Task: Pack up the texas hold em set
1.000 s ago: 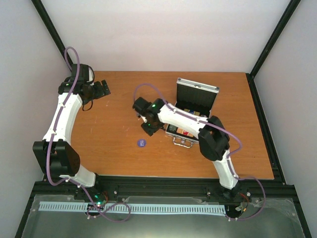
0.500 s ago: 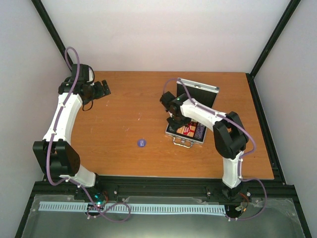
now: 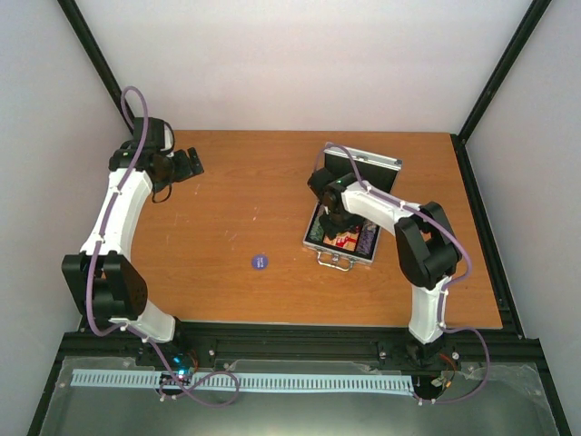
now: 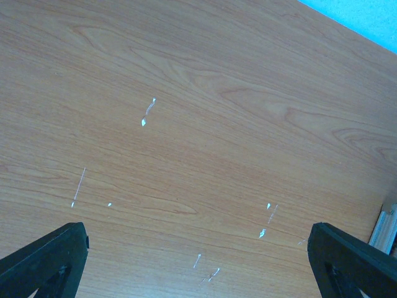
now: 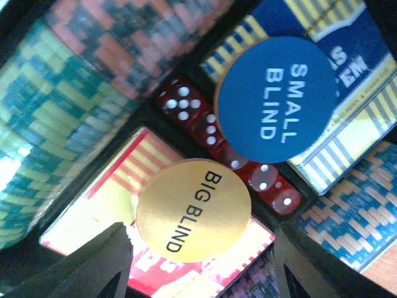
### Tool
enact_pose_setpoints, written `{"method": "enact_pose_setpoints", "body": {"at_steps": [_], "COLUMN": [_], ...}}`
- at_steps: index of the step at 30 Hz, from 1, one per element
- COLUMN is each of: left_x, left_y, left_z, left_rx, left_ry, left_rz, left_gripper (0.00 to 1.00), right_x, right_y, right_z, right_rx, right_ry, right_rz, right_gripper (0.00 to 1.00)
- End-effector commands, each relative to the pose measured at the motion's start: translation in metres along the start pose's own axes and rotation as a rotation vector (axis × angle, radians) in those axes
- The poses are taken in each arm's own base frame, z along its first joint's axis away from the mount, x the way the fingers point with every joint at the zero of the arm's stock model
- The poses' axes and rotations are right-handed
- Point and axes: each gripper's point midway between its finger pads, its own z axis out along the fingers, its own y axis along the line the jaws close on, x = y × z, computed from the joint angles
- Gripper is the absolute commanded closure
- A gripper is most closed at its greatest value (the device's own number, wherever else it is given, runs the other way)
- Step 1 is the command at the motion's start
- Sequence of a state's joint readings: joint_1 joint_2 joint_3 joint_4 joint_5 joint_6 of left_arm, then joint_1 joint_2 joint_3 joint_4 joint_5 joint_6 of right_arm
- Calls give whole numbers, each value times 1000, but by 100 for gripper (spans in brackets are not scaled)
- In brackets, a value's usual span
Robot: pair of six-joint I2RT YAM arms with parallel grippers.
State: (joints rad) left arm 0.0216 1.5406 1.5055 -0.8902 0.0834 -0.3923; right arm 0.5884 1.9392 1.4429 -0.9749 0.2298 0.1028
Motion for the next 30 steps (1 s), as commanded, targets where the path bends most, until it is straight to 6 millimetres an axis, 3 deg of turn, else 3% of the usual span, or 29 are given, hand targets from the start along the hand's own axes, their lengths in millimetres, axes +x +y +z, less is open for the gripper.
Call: {"method": "enact_pose_setpoints", "body": {"at_steps": [1, 5, 11, 14, 17, 21, 25, 30], "left_x": [-8, -9, -11, -12, -13, -15, -16, -16], "left_y": [0, -1, -2, -2, -1, -3, -3, -5], "left_z": [2, 5, 7, 7, 5, 2, -3, -7], "left_rx": [4, 5, 8, 7, 1, 3, 6, 13], "left_ry": [-11, -9, -7, -9, -14, -17, -27, -31], "left_rz": [-8, -9, -10, -9, -8, -5, -4, -5], "left_gripper": [0, 0, 0, 0, 0, 0, 0, 0], "right_x": [-5, -10, -22, -24, -24, -24, -35, -41], "right_y": [-14, -13, 9, 47, 98, 164, 206, 236], "right_z": [-2, -11, -41, -60, -72, -68, -64, -48], "right_rx": [50, 30, -64, -119, -214, -341, -369, -383], "right_ry": [-27, -55, -114, -144, -160, -139, -146, -119], "right_rz": [14, 19, 13, -55, -144, -251, -310, -347], "right_gripper": [31, 18, 18, 18, 16, 14, 13, 13]}}
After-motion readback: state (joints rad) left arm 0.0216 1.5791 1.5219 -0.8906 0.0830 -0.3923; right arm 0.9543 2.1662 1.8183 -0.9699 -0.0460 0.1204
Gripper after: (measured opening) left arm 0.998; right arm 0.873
